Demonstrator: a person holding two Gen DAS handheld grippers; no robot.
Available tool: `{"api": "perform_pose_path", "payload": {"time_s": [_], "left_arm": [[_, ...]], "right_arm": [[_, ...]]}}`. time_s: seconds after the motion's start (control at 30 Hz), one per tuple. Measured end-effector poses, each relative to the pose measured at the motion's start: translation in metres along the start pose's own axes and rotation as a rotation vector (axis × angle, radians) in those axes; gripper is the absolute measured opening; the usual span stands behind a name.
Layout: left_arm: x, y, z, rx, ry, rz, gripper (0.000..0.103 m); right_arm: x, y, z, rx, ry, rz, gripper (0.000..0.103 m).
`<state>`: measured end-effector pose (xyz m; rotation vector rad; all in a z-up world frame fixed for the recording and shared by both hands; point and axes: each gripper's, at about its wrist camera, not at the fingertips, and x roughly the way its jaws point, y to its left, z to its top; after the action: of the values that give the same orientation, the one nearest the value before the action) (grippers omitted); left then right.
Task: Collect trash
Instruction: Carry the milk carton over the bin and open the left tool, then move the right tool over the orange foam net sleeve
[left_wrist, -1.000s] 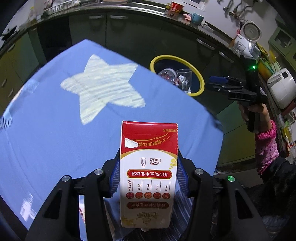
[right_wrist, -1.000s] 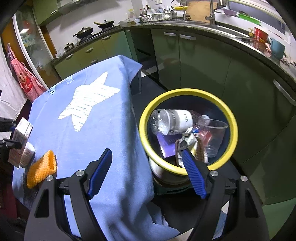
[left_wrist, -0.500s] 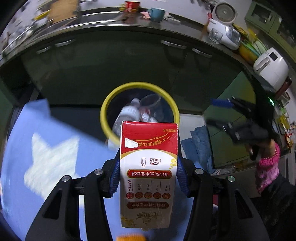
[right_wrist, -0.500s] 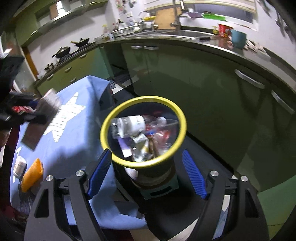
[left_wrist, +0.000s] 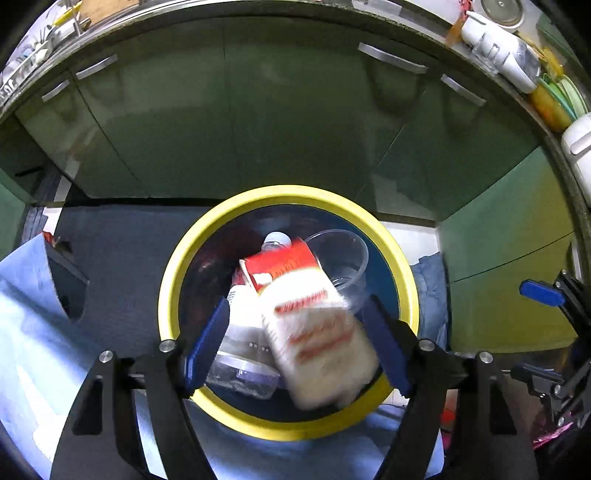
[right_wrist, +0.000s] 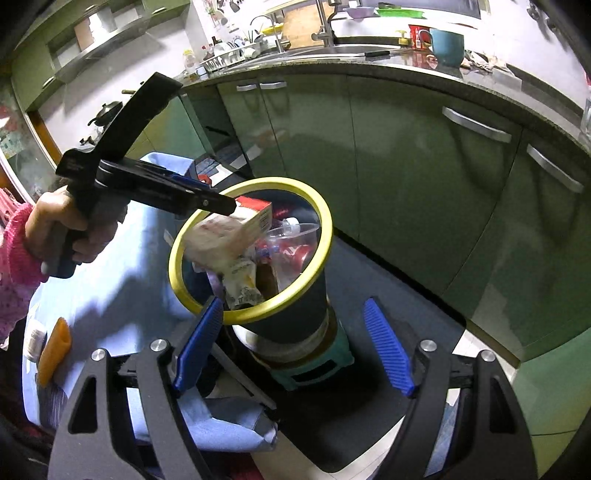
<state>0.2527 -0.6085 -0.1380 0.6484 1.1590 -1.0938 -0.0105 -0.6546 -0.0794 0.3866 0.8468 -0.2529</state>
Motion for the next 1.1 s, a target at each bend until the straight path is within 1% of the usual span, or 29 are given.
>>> {"api": "perform_pose_path", "payload": {"time_s": [0.03, 0.07, 0.13, 0.2, 0.23, 0.3, 0.33, 0.43, 0.53, 0.6, 0.63, 0.67, 0.73, 0.77, 0.83, 0.9, 0.97, 1.0, 1.03, 1.1], "left_arm": [[-0.006, 0.002, -0.003, -0.008, -0.010, -0.009, 0.074], [-0.021, 0.004, -0.008, -0.017, -0.034, -0.019, 0.074], [-0.044, 0.006, -0.017, -0.027, -0.076, -0.021, 0.078], [-0.079, 0.012, -0.036, -0.050, -0.140, -0.012, 0.084], [-0.100, 0.015, -0.049, -0.063, -0.183, -0.002, 0.084], [-0.129, 0.020, -0.071, -0.088, -0.241, 0.004, 0.087], [-0.149, 0.026, -0.090, -0.118, -0.283, 0.008, 0.088], [-0.187, 0.044, -0.130, -0.184, -0.364, 0.024, 0.090], [-0.226, 0.062, -0.188, -0.266, -0.471, 0.082, 0.092], [-0.250, 0.075, -0.233, -0.329, -0.549, 0.125, 0.093], [-0.257, 0.082, -0.249, -0.350, -0.574, 0.146, 0.093], [-0.266, 0.088, -0.271, -0.379, -0.610, 0.188, 0.094], [-0.278, 0.099, -0.308, -0.430, -0.667, 0.246, 0.096], [-0.285, 0.107, -0.332, -0.471, -0.706, 0.282, 0.097], [-0.293, 0.122, -0.364, -0.520, -0.743, 0.313, 0.098], [-0.296, 0.139, -0.398, -0.582, -0.770, 0.363, 0.098], [-0.296, 0.154, -0.424, -0.634, -0.785, 0.425, 0.098], [-0.294, 0.162, -0.436, -0.658, -0.785, 0.443, 0.098], [-0.293, 0.169, -0.448, -0.678, -0.787, 0.454, 0.098], [-0.290, 0.183, -0.475, -0.736, -0.795, 0.504, 0.098]], "right_arm": [[0.000, 0.001, -0.001, -0.001, -0.002, 0.001, 0.075], [0.000, 0.002, -0.001, -0.003, -0.003, 0.003, 0.075], [-0.001, 0.004, -0.001, -0.008, -0.006, 0.006, 0.075], [-0.002, 0.008, -0.002, -0.016, -0.009, 0.005, 0.075], [-0.003, 0.012, -0.003, -0.020, -0.010, 0.003, 0.075], [-0.004, 0.018, -0.004, -0.027, -0.008, 0.005, 0.076], [-0.004, 0.020, -0.005, -0.031, -0.004, 0.009, 0.076], [-0.004, 0.035, -0.008, -0.057, 0.004, 0.017, 0.076], [-0.004, 0.058, -0.011, -0.097, 0.011, 0.036, 0.077], [-0.003, 0.074, -0.010, -0.123, 0.014, 0.052, 0.077], [-0.002, 0.080, -0.010, -0.133, 0.016, 0.059, 0.077], [-0.001, 0.090, -0.010, -0.149, 0.020, 0.067, 0.077], [0.002, 0.109, -0.011, -0.183, 0.032, 0.084, 0.077], [0.004, 0.119, -0.011, -0.202, 0.039, 0.096, 0.077], [0.008, 0.142, -0.013, -0.243, 0.058, 0.125, 0.077], [0.013, 0.167, -0.016, -0.293, 0.083, 0.157, 0.077], [0.017, 0.193, -0.019, -0.349, 0.104, 0.190, 0.077], [0.018, 0.204, -0.022, -0.375, 0.112, 0.206, 0.077], [0.019, 0.222, -0.026, -0.420, 0.126, 0.237, 0.077], [0.022, 0.249, -0.032, -0.485, 0.157, 0.293, 0.077]]}}
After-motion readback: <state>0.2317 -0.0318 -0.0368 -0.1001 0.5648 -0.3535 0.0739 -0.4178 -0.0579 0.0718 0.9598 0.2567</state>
